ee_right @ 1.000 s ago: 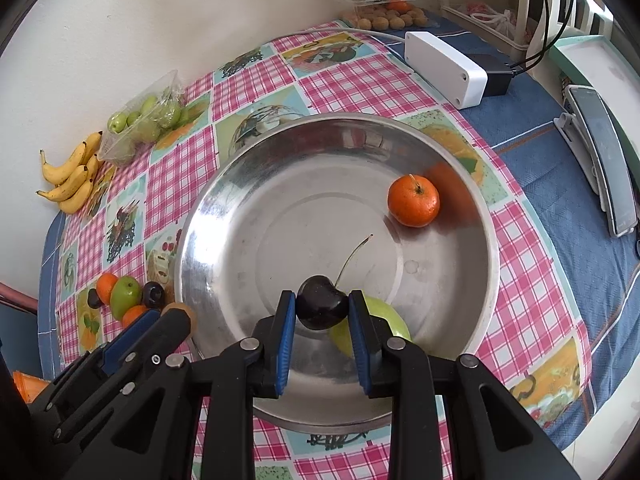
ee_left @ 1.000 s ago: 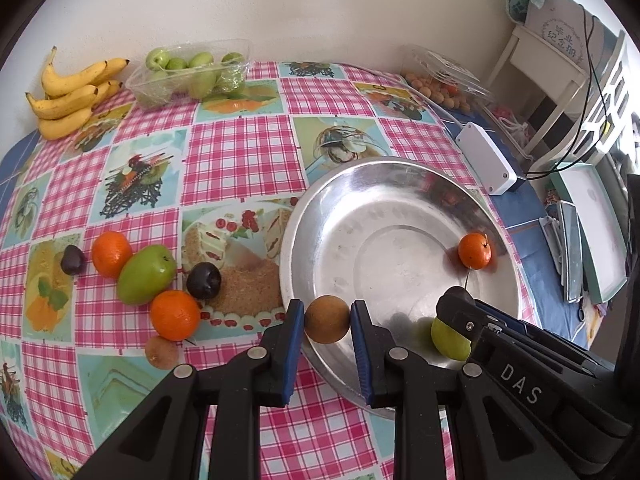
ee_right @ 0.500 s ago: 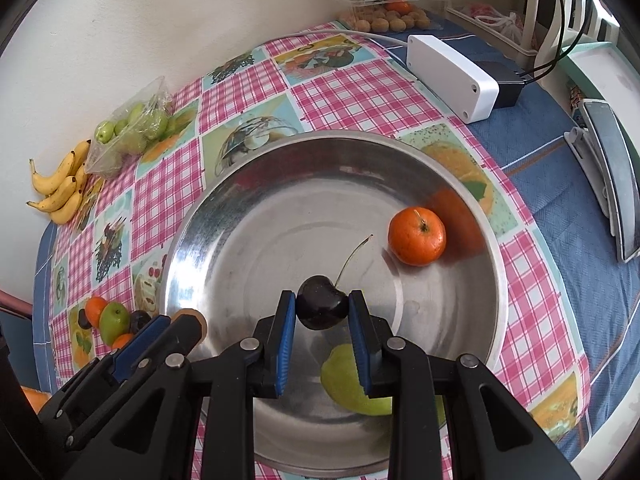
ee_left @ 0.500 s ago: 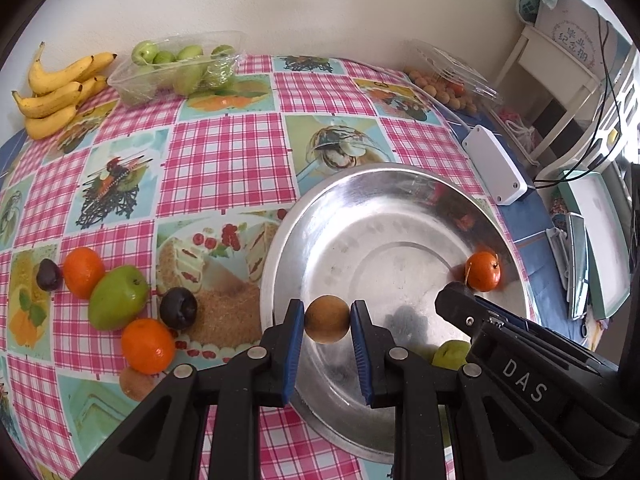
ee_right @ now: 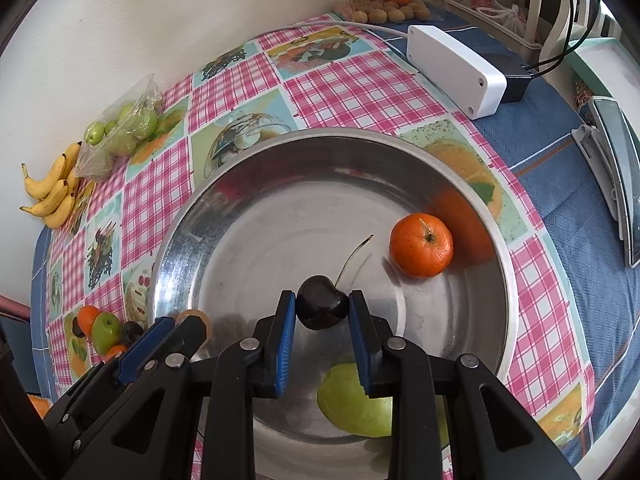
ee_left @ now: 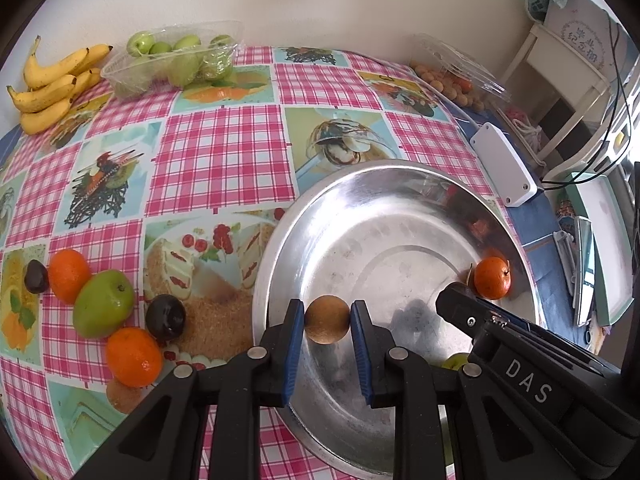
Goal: Organize fruits
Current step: 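Open the right tool to drop the plum in the plate while the left tool drops the kiwi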
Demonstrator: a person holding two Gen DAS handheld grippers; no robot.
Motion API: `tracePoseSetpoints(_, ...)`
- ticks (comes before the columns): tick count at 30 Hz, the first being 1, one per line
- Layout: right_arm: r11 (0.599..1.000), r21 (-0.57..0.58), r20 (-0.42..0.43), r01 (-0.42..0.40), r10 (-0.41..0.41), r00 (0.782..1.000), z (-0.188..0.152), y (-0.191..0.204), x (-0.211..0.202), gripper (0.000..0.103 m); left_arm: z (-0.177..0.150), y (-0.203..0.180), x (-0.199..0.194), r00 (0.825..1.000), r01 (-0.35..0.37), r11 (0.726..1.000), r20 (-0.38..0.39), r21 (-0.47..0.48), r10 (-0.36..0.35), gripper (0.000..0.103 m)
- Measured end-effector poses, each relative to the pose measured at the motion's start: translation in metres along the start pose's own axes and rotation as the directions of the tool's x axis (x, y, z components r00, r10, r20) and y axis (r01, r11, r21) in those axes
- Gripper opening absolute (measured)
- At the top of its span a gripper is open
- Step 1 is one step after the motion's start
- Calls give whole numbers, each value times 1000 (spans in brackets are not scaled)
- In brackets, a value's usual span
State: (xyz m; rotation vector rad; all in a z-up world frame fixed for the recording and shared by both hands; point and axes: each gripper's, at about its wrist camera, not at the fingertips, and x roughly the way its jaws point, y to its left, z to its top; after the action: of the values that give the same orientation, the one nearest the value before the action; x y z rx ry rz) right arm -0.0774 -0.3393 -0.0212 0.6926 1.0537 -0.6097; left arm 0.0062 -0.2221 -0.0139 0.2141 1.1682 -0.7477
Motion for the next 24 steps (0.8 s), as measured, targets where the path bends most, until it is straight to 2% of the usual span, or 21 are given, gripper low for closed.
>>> tracePoseSetpoints(15,1000,-2,23,-17,17,1000,4,2,-15,33,7,5,-24,999,28,999,40,-17,-27,27)
tracePoseSetpoints(24,1000,-14,29,-19,19,999,4,6,-19,35,13,27,-35,997,-54,995,53,-85,58,31)
